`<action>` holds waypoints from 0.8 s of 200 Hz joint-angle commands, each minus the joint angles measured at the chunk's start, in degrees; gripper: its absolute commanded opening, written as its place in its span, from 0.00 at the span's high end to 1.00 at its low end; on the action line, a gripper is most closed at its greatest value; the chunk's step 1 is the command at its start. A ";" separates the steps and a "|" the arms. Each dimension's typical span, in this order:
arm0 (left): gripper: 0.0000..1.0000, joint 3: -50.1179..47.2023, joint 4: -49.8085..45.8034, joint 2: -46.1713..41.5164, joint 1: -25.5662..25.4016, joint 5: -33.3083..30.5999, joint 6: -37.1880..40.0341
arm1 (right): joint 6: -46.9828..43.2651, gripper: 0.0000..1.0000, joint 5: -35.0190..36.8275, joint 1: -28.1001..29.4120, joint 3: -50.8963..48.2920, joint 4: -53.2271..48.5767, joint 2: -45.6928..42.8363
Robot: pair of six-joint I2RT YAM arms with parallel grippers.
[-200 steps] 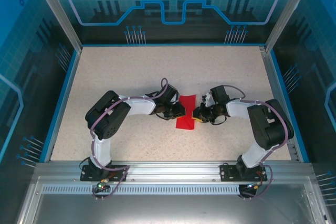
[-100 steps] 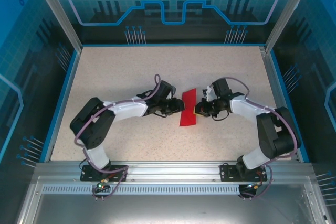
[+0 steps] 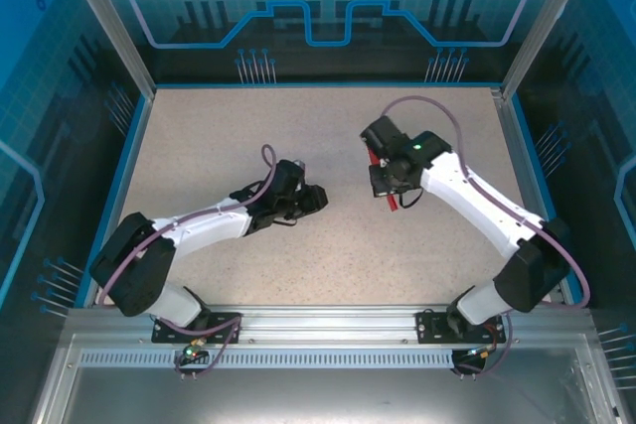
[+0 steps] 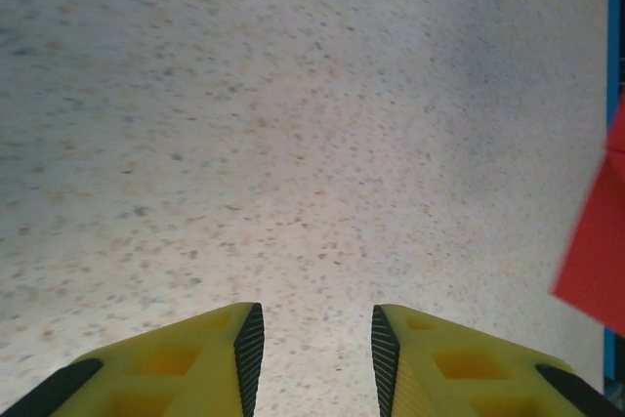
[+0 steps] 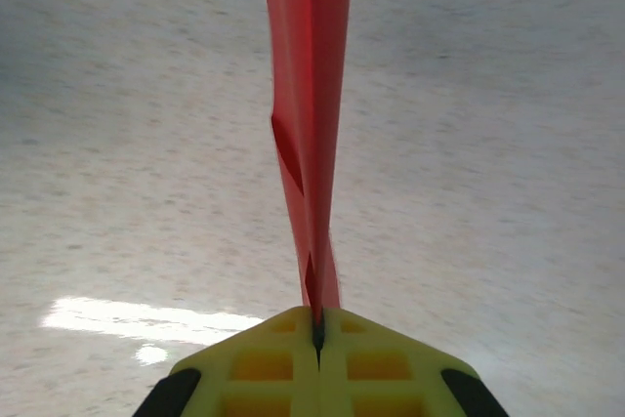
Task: Fold a paper plane with a square sheet of paper (pick it up from the middle)
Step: Turn over the paper at the center of the table.
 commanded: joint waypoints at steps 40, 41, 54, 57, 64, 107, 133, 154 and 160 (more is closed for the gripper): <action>0.60 -8.35 -5.05 -10.57 2.85 -10.88 -5.52 | 8.65 0.95 14.45 7.64 6.77 -15.82 16.42; 0.59 -8.41 -5.15 -10.76 2.90 -11.07 -5.57 | 8.68 0.95 14.36 7.77 6.86 -15.85 16.80; 0.57 -9.61 -6.86 -13.06 3.08 -13.22 -6.35 | 9.08 0.93 13.44 9.30 8.73 -15.98 21.48; 0.57 -9.88 -7.16 -13.42 3.02 -13.51 -6.49 | 9.13 0.93 12.86 9.53 9.18 -15.91 22.45; 0.56 -10.34 -7.54 -14.44 3.20 -14.11 -6.50 | 8.97 0.93 11.50 10.19 10.20 -15.44 24.67; 0.55 -10.95 -9.85 -17.21 3.41 -15.47 -6.42 | 6.72 0.91 3.85 12.55 16.12 -11.13 33.86; 0.54 -10.90 -9.94 -17.05 3.46 -15.48 -6.41 | 5.41 0.86 -0.87 12.29 16.02 -7.35 34.52; 0.54 -10.41 -9.80 -16.32 3.45 -14.89 -6.35 | 4.29 0.83 -5.69 11.86 14.80 -3.61 33.35; 0.54 -10.15 -9.73 -16.00 3.44 -14.63 -6.32 | 4.07 0.82 -7.44 11.63 14.40 -2.50 32.97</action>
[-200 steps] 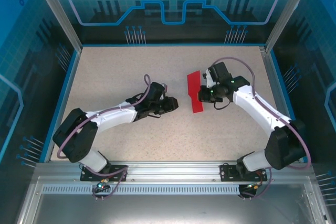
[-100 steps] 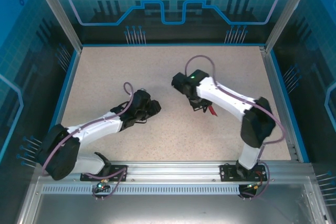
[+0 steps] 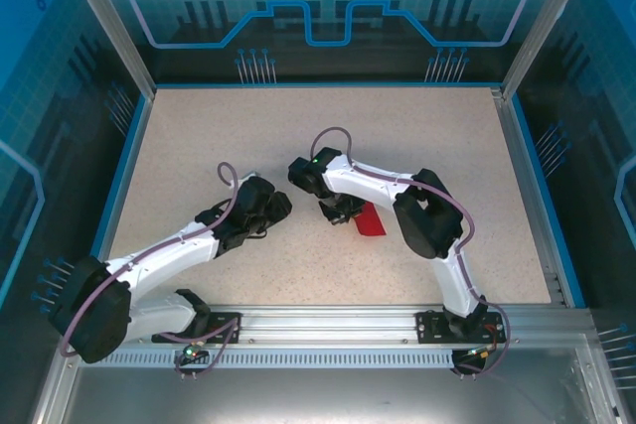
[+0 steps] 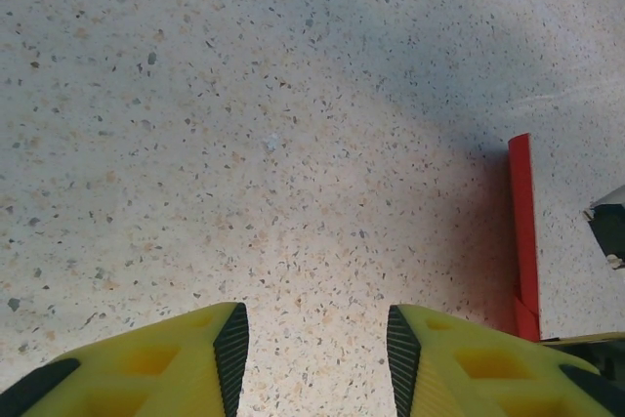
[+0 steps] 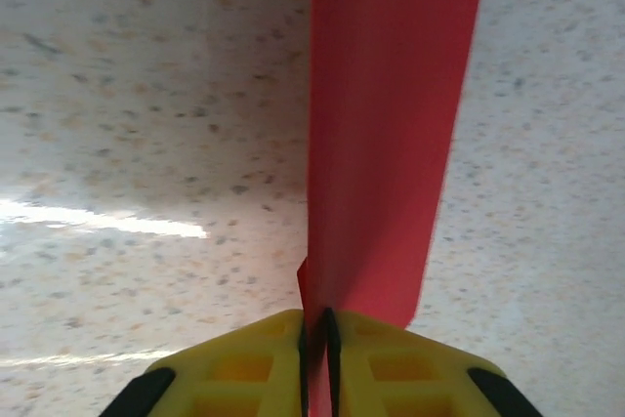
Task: Fold a paper plane with a square sheet of paper (pick it up from the middle)
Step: Turn over the paper at the center of the table, then rotate the paper at the center of the table.
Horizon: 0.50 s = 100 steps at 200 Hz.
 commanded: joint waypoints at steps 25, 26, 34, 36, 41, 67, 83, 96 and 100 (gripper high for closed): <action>0.54 0.85 -1.03 1.41 0.35 -0.04 -0.56 | -2.60 0.71 -15.86 -1.41 -3.28 10.36 -4.33; 0.54 0.85 -1.03 1.49 0.33 -0.01 -0.55 | -2.60 0.71 -16.21 -1.49 -3.51 10.67 -4.63; 0.54 0.97 -0.95 1.69 0.32 0.16 -0.60 | -2.97 0.69 -19.26 -2.09 -5.55 13.53 -6.72; 0.54 1.07 -0.94 1.76 0.32 0.18 -0.56 | -2.98 0.68 -19.74 -2.25 -6.12 14.22 -7.04; 0.54 1.14 -0.94 1.83 0.35 0.24 -0.61 | -2.83 0.65 -21.48 -2.74 -7.47 15.97 -8.43; 0.53 1.12 -0.59 1.91 0.38 1.06 -0.37 | -2.44 0.57 -30.45 -6.90 -15.91 25.01 -16.97; 0.52 0.92 0.52 2.34 0.32 2.04 -0.12 | -1.90 0.54 -36.13 -10.26 -22.35 31.50 -23.33; 0.52 1.22 1.20 3.45 0.35 3.00 0.03 | -0.88 0.52 -40.24 -13.64 -27.97 36.90 -28.02; 0.52 1.39 1.58 3.90 0.34 3.38 0.19 | -0.53 0.52 -41.61 -14.68 -29.67 38.27 -29.06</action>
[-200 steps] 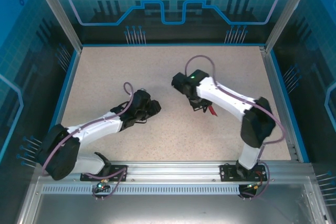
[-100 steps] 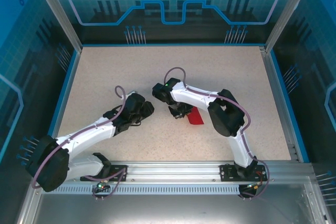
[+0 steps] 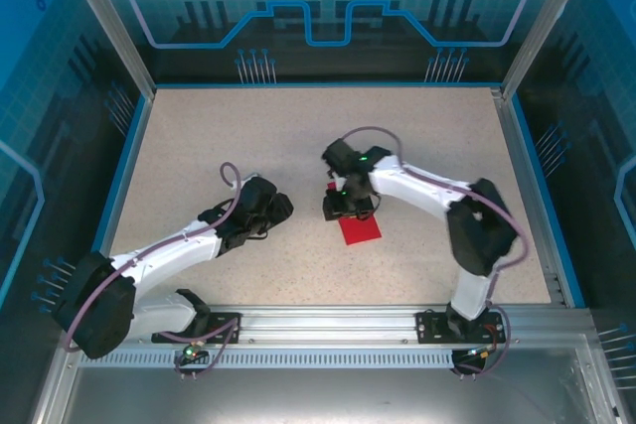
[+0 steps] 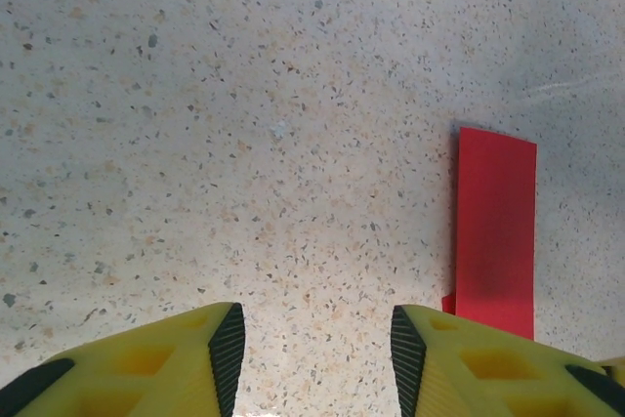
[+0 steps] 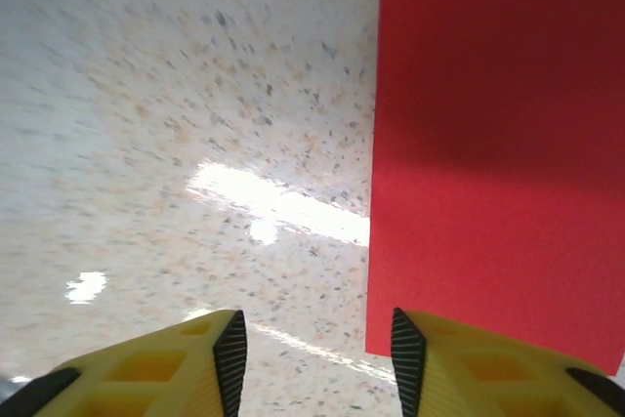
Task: Fold a paper plane with a square sheet of paper (pick it up from the middle)
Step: Rotate the paper at the center of the table.
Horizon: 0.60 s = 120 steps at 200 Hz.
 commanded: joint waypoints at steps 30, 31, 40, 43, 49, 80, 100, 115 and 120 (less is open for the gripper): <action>0.52 3.96 2.15 5.93 0.28 5.28 1.28 | 1.16 0.69 -19.30 -11.50 -14.50 18.07 -9.73; 0.52 4.06 2.23 6.03 0.30 5.38 1.32 | 1.12 0.69 -19.48 -11.58 -14.56 18.16 -9.65; 0.52 4.75 2.57 6.96 0.18 6.21 1.45 | 0.73 0.73 -20.92 -12.41 -15.04 18.76 -8.98; 0.52 4.89 2.76 7.26 0.17 6.44 1.45 | 0.68 0.74 -21.40 -12.52 -15.12 18.97 -8.70; 0.52 5.10 3.25 7.76 0.05 6.90 1.46 | 0.44 0.76 -22.38 -12.55 -15.08 19.57 -8.09; 0.52 6.65 4.01 10.75 -0.04 9.41 1.34 | 0.39 0.79 -24.44 -12.11 -15.30 22.12 -4.02; 0.52 7.80 3.61 11.59 -0.17 11.26 1.80 | 0.93 0.80 -25.95 -12.12 -15.85 24.36 -0.62; 0.51 7.67 3.76 11.61 -0.42 11.38 1.88 | 1.28 0.81 -26.24 -12.08 -16.09 25.29 1.41; 0.51 7.60 3.80 11.75 -0.51 11.43 1.85 | 1.52 0.81 -26.00 -12.06 -16.26 25.46 1.98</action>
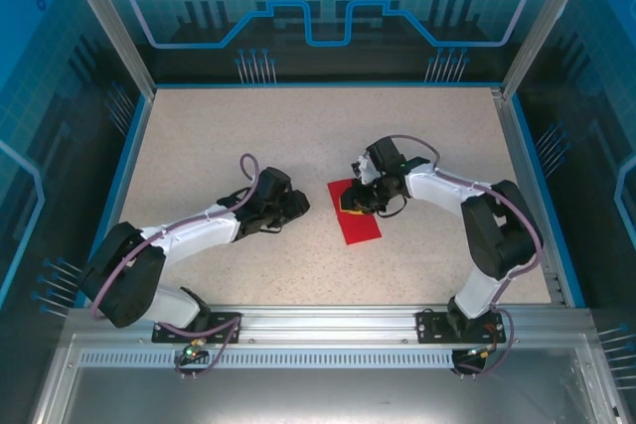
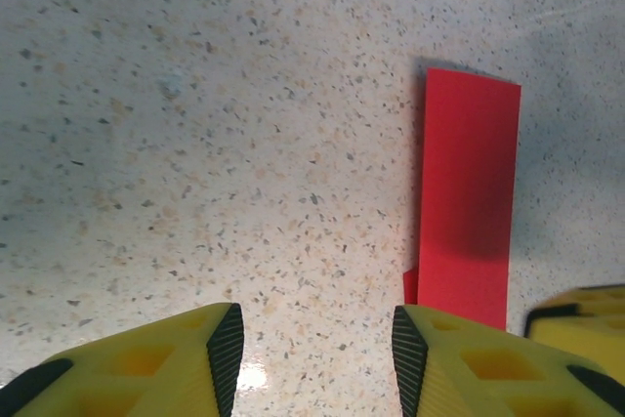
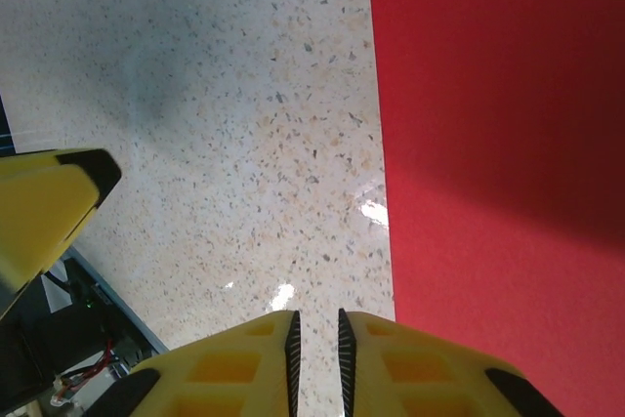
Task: Fold a paper plane with a square sheet of paper (pick it up from the middle)
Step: Rotate the paper at the center of the table.
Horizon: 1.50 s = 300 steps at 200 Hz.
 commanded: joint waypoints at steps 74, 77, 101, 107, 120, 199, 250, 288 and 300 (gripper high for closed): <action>0.50 2.90 0.60 1.74 -0.48 3.02 2.06 | 13.07 0.83 6.58 0.22 -8.34 9.53 5.85; 0.50 2.88 0.66 1.86 -0.48 3.02 2.00 | 13.82 0.83 6.94 0.18 -8.81 9.87 5.79; 0.50 3.41 0.74 2.80 -0.41 4.11 2.28 | 18.09 0.82 10.68 0.47 -11.35 10.90 4.23; 0.50 3.50 0.82 3.06 -0.47 4.36 2.32 | 18.65 0.82 11.27 0.47 -11.54 10.90 3.78; 0.50 3.52 1.24 3.59 -0.47 4.86 2.34 | 19.67 0.82 12.22 0.59 -11.96 11.07 2.86; 0.50 4.10 1.51 4.43 -0.46 6.43 2.72 | 26.37 0.80 13.93 2.64 -13.99 14.47 -0.42; 0.47 3.44 2.81 1.41 -0.50 7.66 3.67 | 26.68 0.76 17.81 4.12 -11.38 8.64 -4.48; 0.46 3.25 1.33 0.65 -0.29 7.18 4.93 | 26.89 0.71 21.15 5.93 -3.76 1.19 -4.90; 0.46 4.36 0.24 1.04 -0.31 7.63 5.50 | 26.68 0.71 21.13 6.02 -0.60 -1.01 -4.25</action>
